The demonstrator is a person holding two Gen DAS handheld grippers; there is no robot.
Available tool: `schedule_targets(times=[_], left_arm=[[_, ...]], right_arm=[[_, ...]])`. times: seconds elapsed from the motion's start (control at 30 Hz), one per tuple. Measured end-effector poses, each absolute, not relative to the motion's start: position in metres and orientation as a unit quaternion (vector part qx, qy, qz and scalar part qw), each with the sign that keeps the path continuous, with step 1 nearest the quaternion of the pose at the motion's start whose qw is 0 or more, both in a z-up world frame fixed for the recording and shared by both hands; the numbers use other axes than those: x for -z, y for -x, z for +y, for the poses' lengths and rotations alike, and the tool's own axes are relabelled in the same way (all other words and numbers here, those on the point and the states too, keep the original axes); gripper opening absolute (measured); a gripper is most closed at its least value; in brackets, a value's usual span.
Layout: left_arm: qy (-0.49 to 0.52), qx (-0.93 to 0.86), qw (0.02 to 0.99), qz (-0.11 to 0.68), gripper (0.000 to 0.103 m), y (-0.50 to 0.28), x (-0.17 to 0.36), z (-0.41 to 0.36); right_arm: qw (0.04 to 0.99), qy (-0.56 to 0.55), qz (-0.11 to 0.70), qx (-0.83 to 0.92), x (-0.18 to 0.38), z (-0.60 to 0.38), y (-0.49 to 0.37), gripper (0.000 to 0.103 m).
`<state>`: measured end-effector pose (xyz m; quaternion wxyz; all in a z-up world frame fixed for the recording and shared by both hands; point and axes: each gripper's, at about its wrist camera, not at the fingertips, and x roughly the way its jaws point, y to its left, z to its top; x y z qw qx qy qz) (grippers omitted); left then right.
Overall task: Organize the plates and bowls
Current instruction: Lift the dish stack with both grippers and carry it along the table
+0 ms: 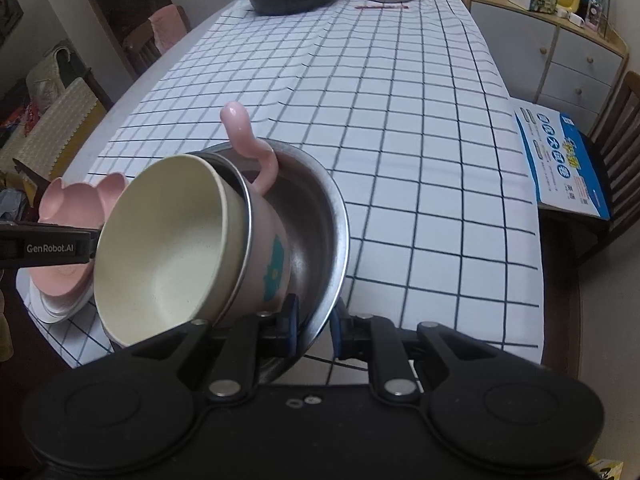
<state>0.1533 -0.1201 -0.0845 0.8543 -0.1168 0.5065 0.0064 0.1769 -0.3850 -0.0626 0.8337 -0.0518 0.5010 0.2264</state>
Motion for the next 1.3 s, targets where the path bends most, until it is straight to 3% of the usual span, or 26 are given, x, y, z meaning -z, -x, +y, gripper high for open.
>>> schedule_targets(times=[0.47,0.9,1.3], left_arm=[[0.119,-0.036,0.871,0.475,0.012,-0.12,0.057,-0.013],[0.125,-0.056,0.865,0.483,0.012,-0.099,0.072,0.082],[0.12,-0.061,0.857,0.498,0.012,-0.091,0.092,0.116]], right_arm=[[0.839,0.053,0.473,-0.263,0.04,-0.287,-0.161,0.016],[0.83,0.058,0.482,-0.275,0.061,-0.192,-0.156,0.016],[0.817,0.067,0.502,-0.276,0.086,-0.159,-0.151,0.016]])
